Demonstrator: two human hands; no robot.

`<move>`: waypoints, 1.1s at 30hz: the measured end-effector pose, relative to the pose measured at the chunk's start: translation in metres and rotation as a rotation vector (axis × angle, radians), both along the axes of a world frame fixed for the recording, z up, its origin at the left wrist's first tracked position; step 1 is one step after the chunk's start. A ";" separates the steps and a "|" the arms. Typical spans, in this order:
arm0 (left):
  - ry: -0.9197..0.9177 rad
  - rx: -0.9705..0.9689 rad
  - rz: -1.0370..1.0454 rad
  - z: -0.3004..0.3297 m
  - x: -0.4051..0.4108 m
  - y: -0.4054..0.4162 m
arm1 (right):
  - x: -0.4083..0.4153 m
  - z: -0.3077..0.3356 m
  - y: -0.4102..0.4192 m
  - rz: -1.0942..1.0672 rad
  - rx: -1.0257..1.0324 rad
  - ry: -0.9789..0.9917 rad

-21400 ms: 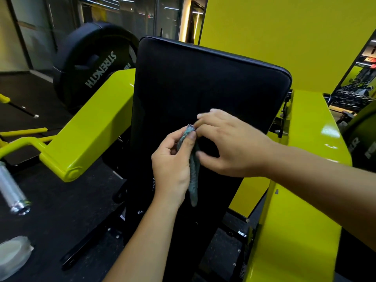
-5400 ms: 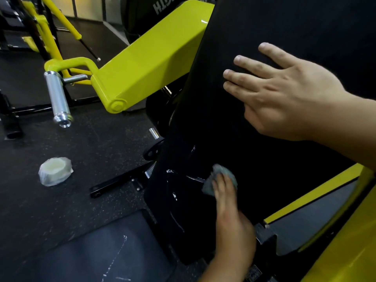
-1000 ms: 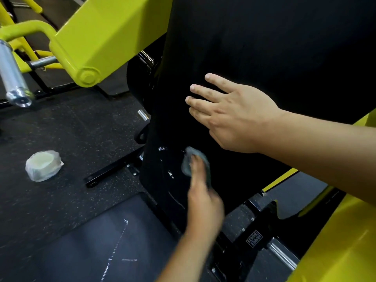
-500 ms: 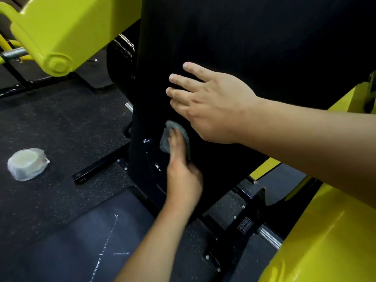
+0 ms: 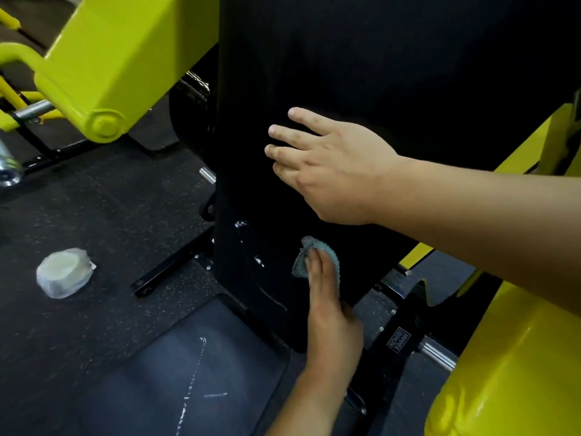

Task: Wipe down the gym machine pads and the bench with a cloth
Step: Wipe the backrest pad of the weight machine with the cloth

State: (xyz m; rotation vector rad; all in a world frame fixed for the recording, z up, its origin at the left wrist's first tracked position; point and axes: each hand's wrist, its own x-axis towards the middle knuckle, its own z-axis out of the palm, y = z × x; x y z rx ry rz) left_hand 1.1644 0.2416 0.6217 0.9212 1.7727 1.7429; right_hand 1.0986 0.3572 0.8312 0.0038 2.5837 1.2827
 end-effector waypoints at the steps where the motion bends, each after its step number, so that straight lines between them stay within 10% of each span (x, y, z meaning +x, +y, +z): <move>1: 0.022 0.005 0.004 -0.003 -0.003 0.002 | 0.000 -0.001 0.000 0.001 -0.002 0.005; 33: 1.013 0.123 -0.260 0.033 -0.254 0.012 | -0.007 -0.101 -0.101 -0.665 -0.189 1.022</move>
